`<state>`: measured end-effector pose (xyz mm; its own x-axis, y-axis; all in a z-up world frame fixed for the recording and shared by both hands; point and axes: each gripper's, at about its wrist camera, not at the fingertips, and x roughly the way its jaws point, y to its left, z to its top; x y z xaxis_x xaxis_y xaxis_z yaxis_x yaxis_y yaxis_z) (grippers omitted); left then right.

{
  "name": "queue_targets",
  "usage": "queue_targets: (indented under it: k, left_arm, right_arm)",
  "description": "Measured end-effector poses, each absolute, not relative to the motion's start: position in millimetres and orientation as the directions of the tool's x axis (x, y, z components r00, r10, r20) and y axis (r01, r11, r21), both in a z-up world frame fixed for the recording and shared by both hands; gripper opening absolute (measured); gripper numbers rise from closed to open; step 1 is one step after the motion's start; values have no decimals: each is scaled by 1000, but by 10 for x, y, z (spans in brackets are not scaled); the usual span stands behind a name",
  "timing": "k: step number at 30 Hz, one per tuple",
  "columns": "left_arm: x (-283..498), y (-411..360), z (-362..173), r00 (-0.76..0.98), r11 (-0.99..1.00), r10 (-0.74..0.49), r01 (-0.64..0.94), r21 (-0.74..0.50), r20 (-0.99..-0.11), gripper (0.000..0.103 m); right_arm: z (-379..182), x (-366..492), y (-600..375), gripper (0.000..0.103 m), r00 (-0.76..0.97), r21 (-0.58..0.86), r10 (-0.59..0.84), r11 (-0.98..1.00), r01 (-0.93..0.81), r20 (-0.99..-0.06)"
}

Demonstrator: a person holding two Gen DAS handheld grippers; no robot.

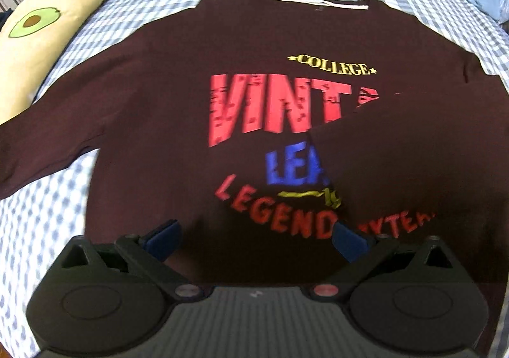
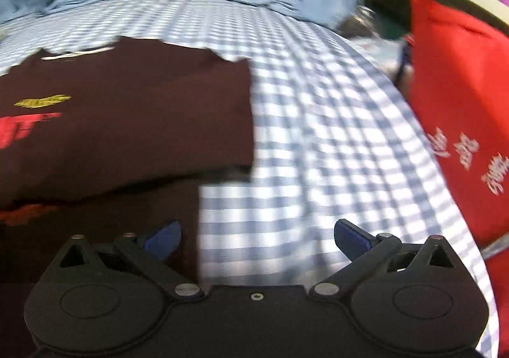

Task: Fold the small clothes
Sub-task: 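Carry the held sleeve across the chest print with the right gripper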

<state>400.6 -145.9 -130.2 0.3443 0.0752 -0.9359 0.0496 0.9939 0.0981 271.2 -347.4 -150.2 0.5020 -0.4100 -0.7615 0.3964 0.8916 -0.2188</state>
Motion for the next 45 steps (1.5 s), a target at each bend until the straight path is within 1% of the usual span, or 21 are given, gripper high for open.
queue_targets:
  k: [2,6,11,13,17,21,23,24,26,27,29,31,35,38,42,45]
  left_arm:
    - [4070,-1574,-1385,336,993,87,45,109,-938,102]
    - [4153,-1743,-1539,316,989,124,31,141,-941,102]
    - [4187,-1840,-1643,305,987,151,9,162,-940,102]
    - [4209,-1857,-1667,303,986,158,-1,165,-940,103]
    - [4240,-1875,-1693,306,985,166,-12,171,-937,103]
    - [4227,-1885,-1703,311,984,172,-15,176,-935,103]
    - [4219,-1890,-1701,312,984,171,-14,175,-935,103]
    - [4217,-1889,-1701,312,985,169,-12,174,-935,103]
    - [4217,-1882,-1704,313,986,163,-7,169,-936,103]
    - [4220,-1874,-1706,312,986,159,-7,165,-937,103]
    - [4230,-1856,-1707,308,988,152,-8,157,-939,103]
    - [4232,-1840,-1707,305,989,147,-11,151,-941,103]
    - [4236,-1821,-1709,303,989,140,-4,146,-943,103]
    - [4243,-1820,-1711,300,989,139,2,146,-944,103]
    - [4254,-1819,-1720,297,989,142,3,150,-944,103]
    - [4255,-1834,-1725,301,987,151,9,161,-941,103]
  right_arm:
    - [-1587,2739,-3637,102,496,-233,-427,884,405,-756]
    - [-1775,2906,-3802,102,501,-279,-444,886,370,-743]
    - [-1873,3135,-3848,102,586,-300,-414,910,286,-697]
    - [-1888,3202,-3851,102,606,-326,-425,905,273,-672]
    - [-1888,3299,-3961,102,597,-381,-512,859,342,-618]
    - [-1875,3254,-4124,102,560,-382,-570,820,425,-601]
    - [-1904,3210,-4212,102,506,-413,-629,774,480,-589]
    - [-1911,3180,-4287,102,484,-398,-636,763,509,-602]
    - [-1896,3105,-4405,102,489,-332,-586,793,511,-646]
    - [-1876,3073,-4412,102,502,-325,-574,803,500,-647]
    - [-1811,3003,-4336,102,537,-331,-562,819,469,-629]
    - [-1779,2959,-4237,102,565,-321,-524,847,424,-637]
    - [-1864,2963,-4007,102,597,-342,-467,884,319,-652]
    - [-1909,3077,-3885,102,634,-350,-437,898,267,-638]
    - [-1939,3300,-3803,102,660,-385,-461,882,271,-593]
    - [-1940,3444,-3870,102,637,-418,-533,842,340,-556]
